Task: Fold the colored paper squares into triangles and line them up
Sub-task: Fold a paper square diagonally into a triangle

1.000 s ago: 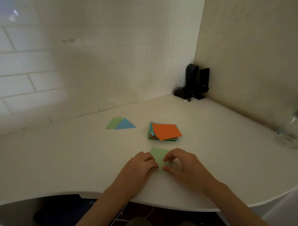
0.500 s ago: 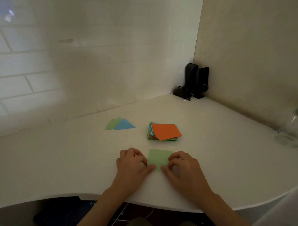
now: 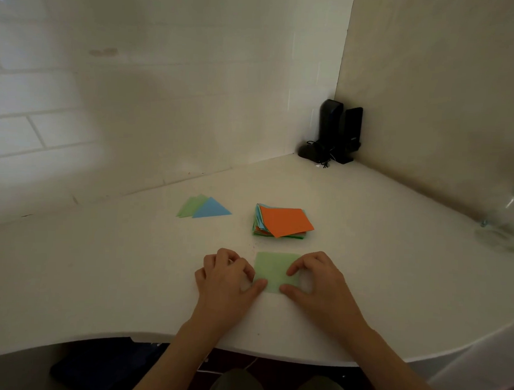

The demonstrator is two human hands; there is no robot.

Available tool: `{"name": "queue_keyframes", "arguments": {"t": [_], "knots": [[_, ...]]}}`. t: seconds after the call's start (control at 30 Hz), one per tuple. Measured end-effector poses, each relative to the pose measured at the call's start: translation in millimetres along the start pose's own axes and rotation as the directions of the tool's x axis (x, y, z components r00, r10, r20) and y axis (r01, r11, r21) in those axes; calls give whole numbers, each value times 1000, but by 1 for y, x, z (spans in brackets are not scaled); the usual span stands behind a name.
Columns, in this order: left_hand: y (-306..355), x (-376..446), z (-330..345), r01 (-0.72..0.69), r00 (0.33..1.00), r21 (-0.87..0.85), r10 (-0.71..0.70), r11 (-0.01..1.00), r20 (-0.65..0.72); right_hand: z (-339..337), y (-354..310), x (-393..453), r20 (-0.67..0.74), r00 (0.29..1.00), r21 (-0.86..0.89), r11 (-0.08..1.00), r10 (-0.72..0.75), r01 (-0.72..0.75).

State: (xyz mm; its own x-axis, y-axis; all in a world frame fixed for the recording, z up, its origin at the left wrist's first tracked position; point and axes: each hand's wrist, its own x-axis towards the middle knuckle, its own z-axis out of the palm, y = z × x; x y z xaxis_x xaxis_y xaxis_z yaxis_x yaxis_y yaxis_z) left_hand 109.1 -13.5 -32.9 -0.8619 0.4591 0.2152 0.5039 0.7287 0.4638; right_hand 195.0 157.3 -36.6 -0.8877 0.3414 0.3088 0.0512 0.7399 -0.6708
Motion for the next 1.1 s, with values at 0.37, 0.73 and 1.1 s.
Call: {"name": "queue_keyframes", "arguments": {"t": [0.37, 0.73, 1.1], "knots": [[7, -4, -5, -167, 982, -26, 164, 986, -93, -12, 6, 16, 235, 969, -75, 995, 76, -60], [11, -11, -11, -351, 935, 115, 355, 929, -15, -25, -13, 14, 210, 971, -90, 991, 113, -96], [16, -22, -2, -389, 889, 294, 440, 873, -130, -24, -29, -11, 93, 995, -88, 996, -25, 33]]}}
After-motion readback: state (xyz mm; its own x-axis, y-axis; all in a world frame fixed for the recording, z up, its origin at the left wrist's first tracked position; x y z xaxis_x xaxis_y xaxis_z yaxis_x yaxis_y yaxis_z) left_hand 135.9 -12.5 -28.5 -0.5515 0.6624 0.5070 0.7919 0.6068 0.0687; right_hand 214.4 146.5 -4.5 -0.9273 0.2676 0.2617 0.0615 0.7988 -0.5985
